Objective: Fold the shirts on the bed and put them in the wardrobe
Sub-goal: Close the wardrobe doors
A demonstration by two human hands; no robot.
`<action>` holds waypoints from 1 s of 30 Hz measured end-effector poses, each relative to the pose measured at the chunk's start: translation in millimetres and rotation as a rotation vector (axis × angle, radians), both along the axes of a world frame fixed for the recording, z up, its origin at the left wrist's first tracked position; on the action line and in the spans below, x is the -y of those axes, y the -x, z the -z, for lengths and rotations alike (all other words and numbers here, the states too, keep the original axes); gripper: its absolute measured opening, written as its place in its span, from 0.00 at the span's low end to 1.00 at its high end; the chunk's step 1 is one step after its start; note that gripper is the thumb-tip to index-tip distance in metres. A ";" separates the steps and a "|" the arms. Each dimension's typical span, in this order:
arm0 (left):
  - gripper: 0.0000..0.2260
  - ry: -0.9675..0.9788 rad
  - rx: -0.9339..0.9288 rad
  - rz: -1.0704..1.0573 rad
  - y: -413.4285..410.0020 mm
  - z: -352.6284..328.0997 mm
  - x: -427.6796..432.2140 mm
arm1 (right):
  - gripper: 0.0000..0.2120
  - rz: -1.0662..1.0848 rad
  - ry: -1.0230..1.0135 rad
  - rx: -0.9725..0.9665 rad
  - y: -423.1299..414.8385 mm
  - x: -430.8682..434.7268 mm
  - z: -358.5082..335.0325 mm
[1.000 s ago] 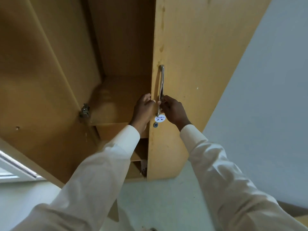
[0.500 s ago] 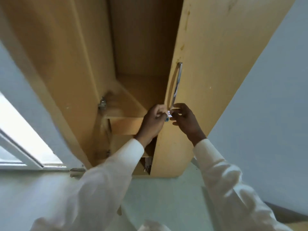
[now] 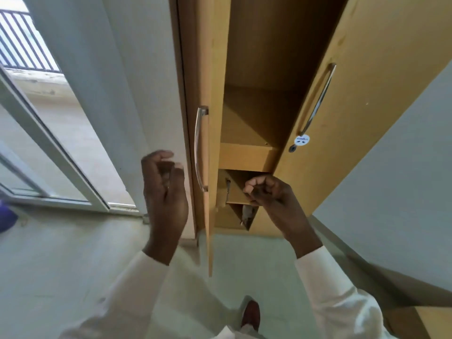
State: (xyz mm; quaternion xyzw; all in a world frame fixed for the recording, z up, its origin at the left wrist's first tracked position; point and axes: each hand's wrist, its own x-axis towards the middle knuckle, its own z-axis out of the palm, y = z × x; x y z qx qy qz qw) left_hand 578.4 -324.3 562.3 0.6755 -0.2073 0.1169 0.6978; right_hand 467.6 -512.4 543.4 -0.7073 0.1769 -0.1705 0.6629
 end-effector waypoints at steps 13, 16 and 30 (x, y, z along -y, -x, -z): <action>0.08 -0.304 -0.052 0.311 -28.6 -0.1 39.5 | 0.14 0.223 0.588 -0.001 -29.4 -43.6 -14.1; 0.09 -0.308 -0.082 0.411 -27.9 -2.1 56.2 | 0.10 0.310 0.655 0.012 -28.9 -26.4 -13.5; 0.09 -0.409 -0.062 0.720 -32.3 -8.6 191.7 | 0.09 0.413 0.688 -0.049 -25.0 120.9 -13.0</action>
